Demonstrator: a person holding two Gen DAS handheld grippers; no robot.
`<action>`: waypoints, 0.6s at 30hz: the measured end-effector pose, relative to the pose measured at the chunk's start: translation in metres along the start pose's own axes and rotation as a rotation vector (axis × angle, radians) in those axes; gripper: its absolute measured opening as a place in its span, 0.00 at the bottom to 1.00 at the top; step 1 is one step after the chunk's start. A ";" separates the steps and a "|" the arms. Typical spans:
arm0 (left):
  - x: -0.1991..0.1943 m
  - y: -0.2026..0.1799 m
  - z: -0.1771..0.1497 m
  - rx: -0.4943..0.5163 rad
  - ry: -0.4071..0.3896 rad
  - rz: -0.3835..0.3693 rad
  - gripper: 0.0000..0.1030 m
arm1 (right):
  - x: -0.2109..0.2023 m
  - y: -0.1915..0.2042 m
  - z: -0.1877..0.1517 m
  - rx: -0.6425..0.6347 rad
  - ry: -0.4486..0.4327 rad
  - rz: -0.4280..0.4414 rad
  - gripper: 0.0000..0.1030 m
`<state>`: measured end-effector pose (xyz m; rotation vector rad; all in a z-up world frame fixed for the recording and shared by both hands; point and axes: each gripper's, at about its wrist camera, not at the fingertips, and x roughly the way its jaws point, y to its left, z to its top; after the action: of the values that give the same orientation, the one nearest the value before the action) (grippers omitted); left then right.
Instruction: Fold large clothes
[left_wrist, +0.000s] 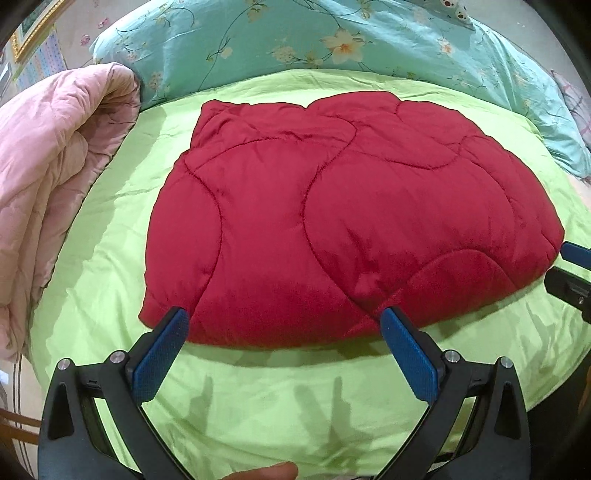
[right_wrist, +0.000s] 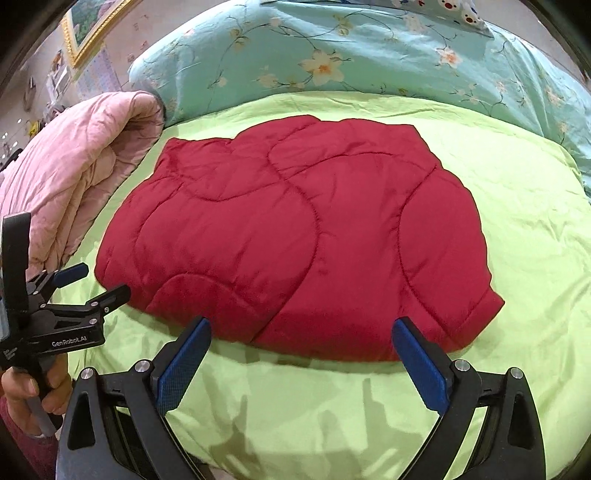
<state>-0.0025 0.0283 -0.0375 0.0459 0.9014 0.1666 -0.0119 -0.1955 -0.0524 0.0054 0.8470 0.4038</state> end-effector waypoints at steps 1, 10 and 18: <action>-0.002 0.000 -0.002 0.000 -0.001 -0.001 1.00 | -0.001 0.002 -0.001 -0.004 0.003 0.003 0.96; -0.027 0.001 -0.009 0.005 -0.038 -0.008 1.00 | -0.015 0.018 -0.013 -0.050 0.012 0.013 0.96; -0.043 0.002 -0.003 0.004 -0.083 -0.020 1.00 | -0.036 0.022 -0.006 -0.064 -0.037 0.010 0.96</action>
<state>-0.0313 0.0229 -0.0060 0.0469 0.8190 0.1429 -0.0452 -0.1884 -0.0269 -0.0424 0.7974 0.4386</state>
